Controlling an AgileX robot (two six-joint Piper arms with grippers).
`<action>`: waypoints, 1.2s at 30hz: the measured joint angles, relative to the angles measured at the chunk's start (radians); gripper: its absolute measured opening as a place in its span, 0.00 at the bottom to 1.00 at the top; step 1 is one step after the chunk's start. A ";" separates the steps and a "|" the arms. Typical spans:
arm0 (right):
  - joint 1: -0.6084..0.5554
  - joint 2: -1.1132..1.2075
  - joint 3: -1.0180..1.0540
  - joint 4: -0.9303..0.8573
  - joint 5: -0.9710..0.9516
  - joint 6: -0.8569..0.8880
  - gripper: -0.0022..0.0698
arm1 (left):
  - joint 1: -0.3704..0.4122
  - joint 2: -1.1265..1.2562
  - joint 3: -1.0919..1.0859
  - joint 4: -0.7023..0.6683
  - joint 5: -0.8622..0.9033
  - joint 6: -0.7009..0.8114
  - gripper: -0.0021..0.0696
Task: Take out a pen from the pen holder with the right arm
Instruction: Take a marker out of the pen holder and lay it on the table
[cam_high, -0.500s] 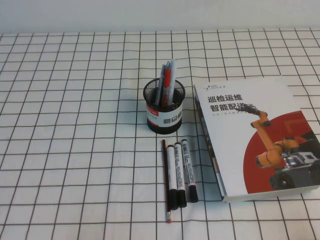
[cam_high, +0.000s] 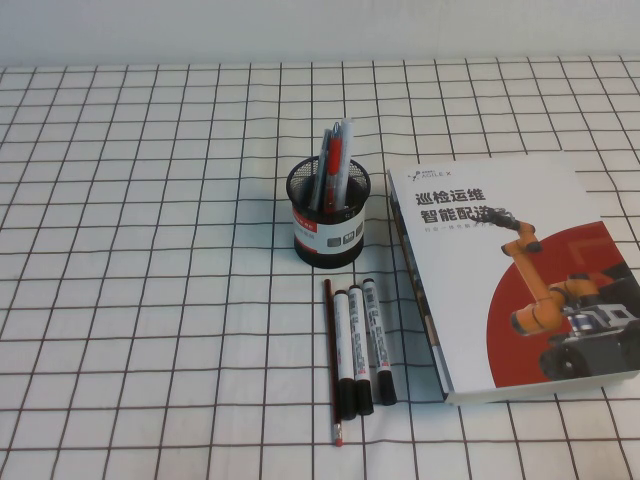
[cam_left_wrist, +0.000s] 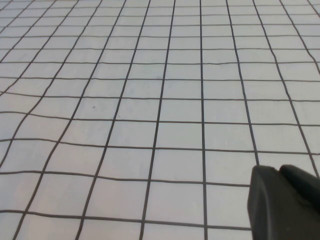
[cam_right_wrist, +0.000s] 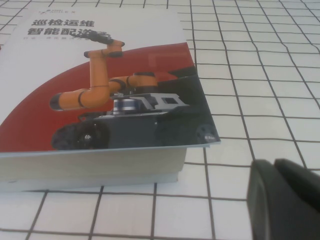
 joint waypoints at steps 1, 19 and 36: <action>0.000 0.000 0.000 0.000 0.000 0.000 0.01 | 0.000 0.000 0.000 0.000 0.000 0.000 0.03; 0.000 0.000 0.002 0.449 -0.134 0.000 0.01 | 0.000 0.000 0.000 0.000 0.000 0.000 0.03; 0.000 0.000 0.002 0.750 -0.226 0.000 0.01 | 0.000 0.000 0.000 0.000 0.000 0.000 0.03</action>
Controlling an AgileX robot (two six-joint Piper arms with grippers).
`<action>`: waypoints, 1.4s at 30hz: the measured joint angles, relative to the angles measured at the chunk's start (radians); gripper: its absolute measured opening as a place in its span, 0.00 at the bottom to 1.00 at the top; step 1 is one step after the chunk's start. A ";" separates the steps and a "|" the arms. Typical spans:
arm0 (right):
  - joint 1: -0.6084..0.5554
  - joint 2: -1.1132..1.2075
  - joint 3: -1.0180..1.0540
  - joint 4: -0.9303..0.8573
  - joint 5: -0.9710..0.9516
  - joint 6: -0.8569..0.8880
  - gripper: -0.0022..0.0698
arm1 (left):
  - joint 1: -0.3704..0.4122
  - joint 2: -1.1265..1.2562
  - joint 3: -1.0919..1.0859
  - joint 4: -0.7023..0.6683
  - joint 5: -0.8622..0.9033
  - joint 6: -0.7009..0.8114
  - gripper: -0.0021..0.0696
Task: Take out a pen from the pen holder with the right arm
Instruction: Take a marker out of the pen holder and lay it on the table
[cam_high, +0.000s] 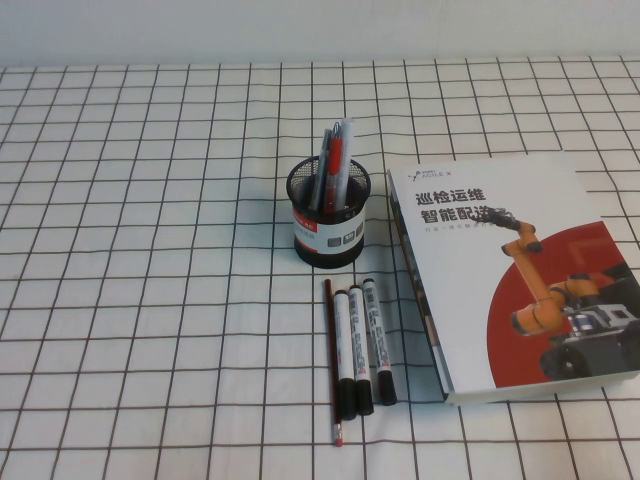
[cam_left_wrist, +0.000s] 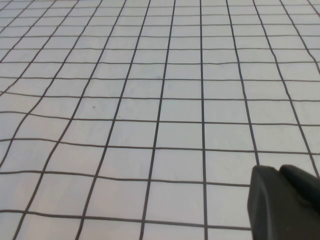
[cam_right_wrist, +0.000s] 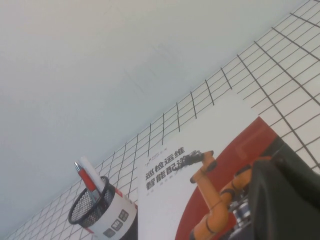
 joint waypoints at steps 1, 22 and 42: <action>0.000 0.000 0.000 0.000 0.004 0.000 0.01 | 0.000 0.000 0.000 0.000 0.000 0.000 0.03; 0.000 0.579 -0.495 -0.319 0.507 -0.016 0.01 | 0.000 0.000 0.000 0.000 0.000 0.000 0.03; 0.458 1.197 -0.825 -0.292 0.117 -0.179 0.01 | 0.000 0.000 0.000 0.000 0.000 0.000 0.03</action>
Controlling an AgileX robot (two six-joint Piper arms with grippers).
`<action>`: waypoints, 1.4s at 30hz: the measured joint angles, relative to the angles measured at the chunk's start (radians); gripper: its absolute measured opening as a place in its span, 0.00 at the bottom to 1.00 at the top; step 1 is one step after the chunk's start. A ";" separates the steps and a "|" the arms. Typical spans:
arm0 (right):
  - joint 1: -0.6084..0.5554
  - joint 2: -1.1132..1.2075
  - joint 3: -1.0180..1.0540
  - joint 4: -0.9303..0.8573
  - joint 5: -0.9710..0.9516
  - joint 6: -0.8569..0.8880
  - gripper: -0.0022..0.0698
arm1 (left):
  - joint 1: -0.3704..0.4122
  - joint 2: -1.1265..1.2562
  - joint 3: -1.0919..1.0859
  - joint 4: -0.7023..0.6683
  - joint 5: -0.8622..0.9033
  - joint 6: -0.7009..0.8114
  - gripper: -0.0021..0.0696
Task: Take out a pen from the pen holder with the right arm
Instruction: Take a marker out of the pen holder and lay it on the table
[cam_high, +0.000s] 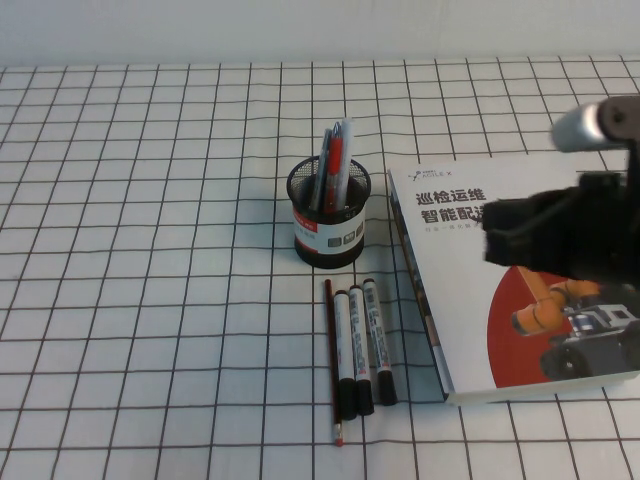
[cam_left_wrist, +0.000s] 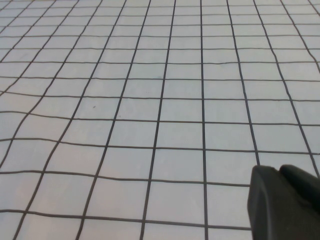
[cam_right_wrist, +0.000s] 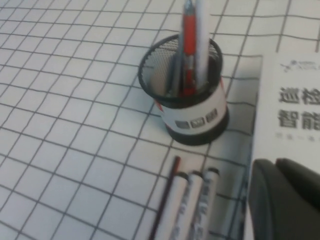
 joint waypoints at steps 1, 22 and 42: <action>0.025 0.031 -0.013 0.000 -0.042 0.000 0.01 | 0.000 0.000 0.000 0.000 0.000 0.000 0.03; 0.220 0.594 -0.149 -0.255 -0.974 0.197 0.54 | 0.000 0.000 0.000 0.000 0.000 0.000 0.03; 0.188 0.820 -0.415 -0.140 -0.906 0.110 0.45 | 0.000 0.000 0.000 0.000 0.000 0.000 0.03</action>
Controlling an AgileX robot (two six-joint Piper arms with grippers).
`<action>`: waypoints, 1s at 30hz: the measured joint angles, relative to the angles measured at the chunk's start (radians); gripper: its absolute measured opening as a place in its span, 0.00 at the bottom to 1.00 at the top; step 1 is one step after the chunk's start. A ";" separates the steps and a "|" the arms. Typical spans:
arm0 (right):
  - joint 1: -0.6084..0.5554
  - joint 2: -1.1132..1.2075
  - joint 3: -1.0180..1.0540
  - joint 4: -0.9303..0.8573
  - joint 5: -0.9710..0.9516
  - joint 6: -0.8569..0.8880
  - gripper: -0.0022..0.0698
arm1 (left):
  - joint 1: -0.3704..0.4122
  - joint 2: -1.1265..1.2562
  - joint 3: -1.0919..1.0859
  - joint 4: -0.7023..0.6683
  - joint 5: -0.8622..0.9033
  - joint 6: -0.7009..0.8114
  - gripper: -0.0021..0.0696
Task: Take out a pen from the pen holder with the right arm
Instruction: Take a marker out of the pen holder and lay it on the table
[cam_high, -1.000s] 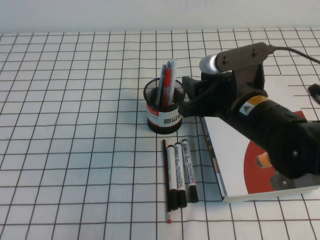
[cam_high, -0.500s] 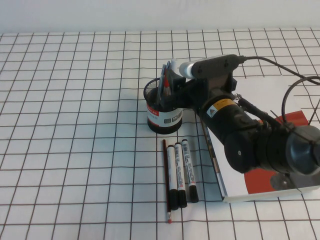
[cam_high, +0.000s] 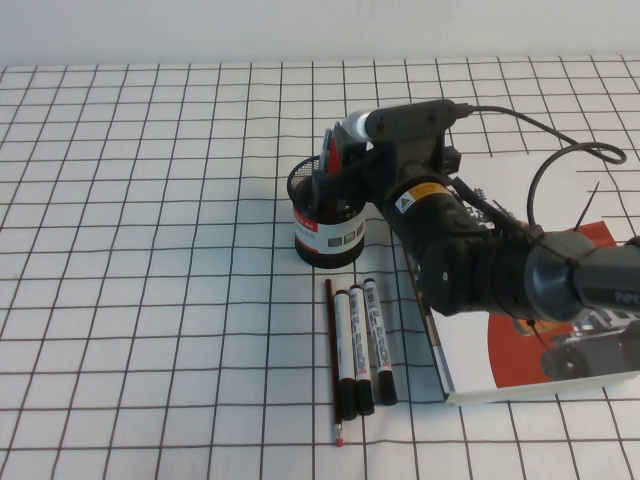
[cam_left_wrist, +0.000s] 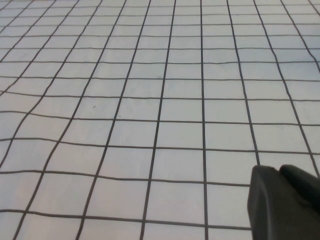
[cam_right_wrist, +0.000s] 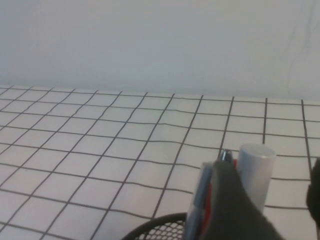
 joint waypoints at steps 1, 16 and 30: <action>0.000 0.001 0.000 0.000 0.001 -0.002 0.45 | 0.000 0.000 0.000 0.000 0.000 0.000 0.03; 0.000 0.017 -0.012 0.054 -0.011 -0.010 0.44 | 0.000 0.000 0.000 0.000 0.000 0.000 0.03; 0.000 0.049 -0.060 0.084 0.010 -0.089 0.43 | 0.000 0.000 0.000 0.000 0.000 0.000 0.03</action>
